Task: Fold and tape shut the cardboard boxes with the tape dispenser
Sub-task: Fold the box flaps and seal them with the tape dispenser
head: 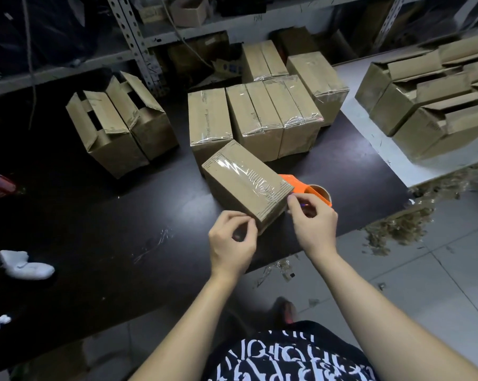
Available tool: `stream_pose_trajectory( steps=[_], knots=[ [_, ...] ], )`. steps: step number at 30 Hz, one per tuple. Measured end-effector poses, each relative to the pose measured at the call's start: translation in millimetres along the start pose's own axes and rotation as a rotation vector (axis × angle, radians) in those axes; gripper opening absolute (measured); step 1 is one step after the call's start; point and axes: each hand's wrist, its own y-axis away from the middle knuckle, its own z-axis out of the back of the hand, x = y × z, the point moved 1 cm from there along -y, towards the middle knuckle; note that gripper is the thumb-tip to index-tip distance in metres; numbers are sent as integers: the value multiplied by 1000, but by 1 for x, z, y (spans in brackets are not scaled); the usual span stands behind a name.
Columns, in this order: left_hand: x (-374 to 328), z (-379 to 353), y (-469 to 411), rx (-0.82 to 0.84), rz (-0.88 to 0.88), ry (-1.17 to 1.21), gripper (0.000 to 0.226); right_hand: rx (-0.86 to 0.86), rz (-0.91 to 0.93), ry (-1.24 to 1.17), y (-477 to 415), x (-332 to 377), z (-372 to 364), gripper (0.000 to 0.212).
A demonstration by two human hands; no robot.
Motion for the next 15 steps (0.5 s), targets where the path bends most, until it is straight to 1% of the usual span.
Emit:
stream_pose_trajectory(
  steps=[1,2,4,6,8,9,11,13,15],
  knots=[
    [3,5,-8,-56,30,9,4,76,3,-12,3,4,-1,16],
    [8,10,-19,-118,77,7,7,163,9,-3,7,8,-2,30],
    [21,19,-47,-200,215,-36,21,307,-1,33,12,12,-3,59],
    [31,26,-75,-171,320,-60,40,341,-17,50,16,15,-4,74],
    [38,27,-96,-60,356,-15,56,300,-23,33,19,16,-8,79],
    [41,27,-102,-13,372,26,60,275,-26,18,20,17,-10,79],
    [44,31,-109,33,421,121,60,257,-26,-8,23,18,-14,76],
    [44,39,-107,-10,434,111,51,302,-30,-40,23,17,-11,76],
    [45,51,-99,-77,462,52,46,380,-31,-42,18,13,-5,83]
  ],
)
